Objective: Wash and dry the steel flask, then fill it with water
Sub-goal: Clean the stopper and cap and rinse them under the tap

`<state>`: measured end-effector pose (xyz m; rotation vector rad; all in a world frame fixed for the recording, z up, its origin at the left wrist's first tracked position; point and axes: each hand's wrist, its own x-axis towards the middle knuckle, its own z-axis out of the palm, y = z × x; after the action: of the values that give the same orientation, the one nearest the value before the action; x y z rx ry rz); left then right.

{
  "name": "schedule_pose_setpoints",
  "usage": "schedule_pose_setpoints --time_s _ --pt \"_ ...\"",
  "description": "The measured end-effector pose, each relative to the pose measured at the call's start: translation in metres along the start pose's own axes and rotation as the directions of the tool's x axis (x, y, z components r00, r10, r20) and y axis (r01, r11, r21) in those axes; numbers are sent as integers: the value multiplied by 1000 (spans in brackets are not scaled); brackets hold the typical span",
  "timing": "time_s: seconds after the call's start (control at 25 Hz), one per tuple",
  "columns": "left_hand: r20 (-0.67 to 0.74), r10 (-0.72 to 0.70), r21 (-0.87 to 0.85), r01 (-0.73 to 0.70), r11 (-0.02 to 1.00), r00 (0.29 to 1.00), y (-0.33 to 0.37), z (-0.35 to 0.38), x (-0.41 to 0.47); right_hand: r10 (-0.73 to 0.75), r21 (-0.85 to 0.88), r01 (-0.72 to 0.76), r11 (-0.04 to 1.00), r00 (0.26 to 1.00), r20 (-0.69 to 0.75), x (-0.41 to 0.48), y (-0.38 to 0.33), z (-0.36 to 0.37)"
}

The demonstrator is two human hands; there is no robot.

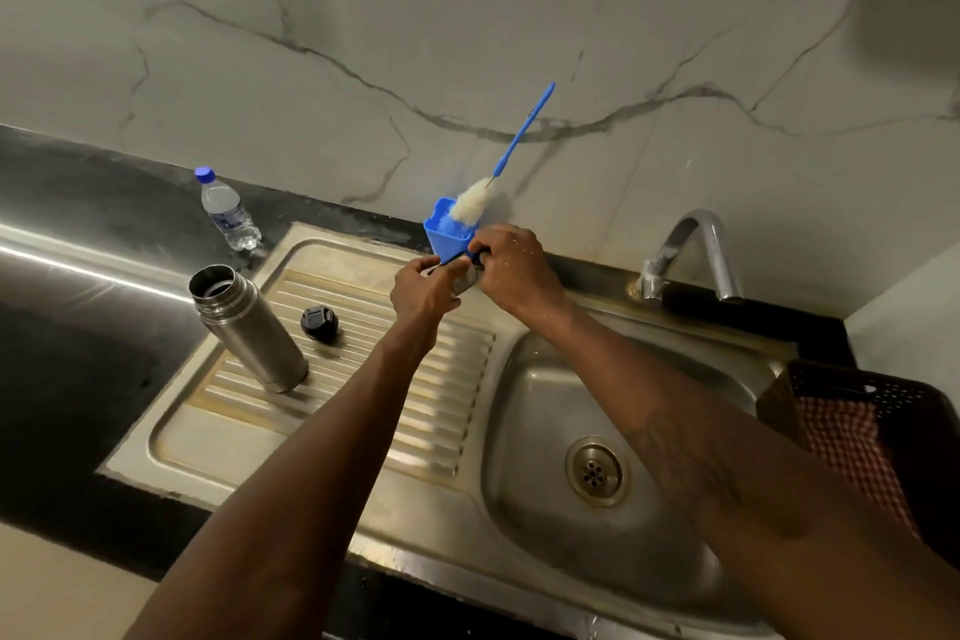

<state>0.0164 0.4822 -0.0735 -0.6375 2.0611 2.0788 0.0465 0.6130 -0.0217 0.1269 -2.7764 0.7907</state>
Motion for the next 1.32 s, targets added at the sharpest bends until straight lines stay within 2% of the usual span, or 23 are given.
schedule_pose_setpoints --time_s 0.12,0.16,0.2,0.28,0.32,0.4,0.52,0.68,0.96,1.04,1.12,1.24,1.32 --pt "12 73 123 -73 990 997 11 3 22 -250 -191 260 947 965 73 49 -3 -1" --pt "26 103 182 -107 978 994 13 5 28 -304 -310 335 890 942 144 66 -4 2" --pt "44 136 251 -143 957 990 14 6 33 -319 -470 392 791 919 231 82 -4 5" --pt "87 195 364 -214 907 977 16 10 41 -259 -735 437 518 900 352 106 -8 8" --pt "100 219 401 -241 884 971 18 12 44 -175 -802 420 425 907 383 114 -13 8" --pt "114 245 446 -270 854 963 20 14 48 28 -864 367 345 916 401 123 -20 12" --pt "146 245 459 -285 841 958 20 15 52 156 -873 299 385 911 381 128 -23 19" --pt "139 240 480 -278 832 961 21 14 52 144 -843 293 451 908 393 130 -23 13" --pt "155 216 483 -265 835 964 18 28 43 103 -851 171 496 962 253 117 -34 -37" --pt "127 220 436 -253 864 967 21 29 38 100 -823 111 558 975 199 111 -36 -56" --pt "111 210 368 -237 899 971 23 25 31 123 -743 39 668 979 163 99 -32 -73" --pt "144 183 247 -214 945 973 23 12 20 254 -552 -88 829 939 232 64 -17 -91" --pt "187 212 244 -254 936 959 25 2 12 294 -419 -167 893 919 262 41 -2 -98"
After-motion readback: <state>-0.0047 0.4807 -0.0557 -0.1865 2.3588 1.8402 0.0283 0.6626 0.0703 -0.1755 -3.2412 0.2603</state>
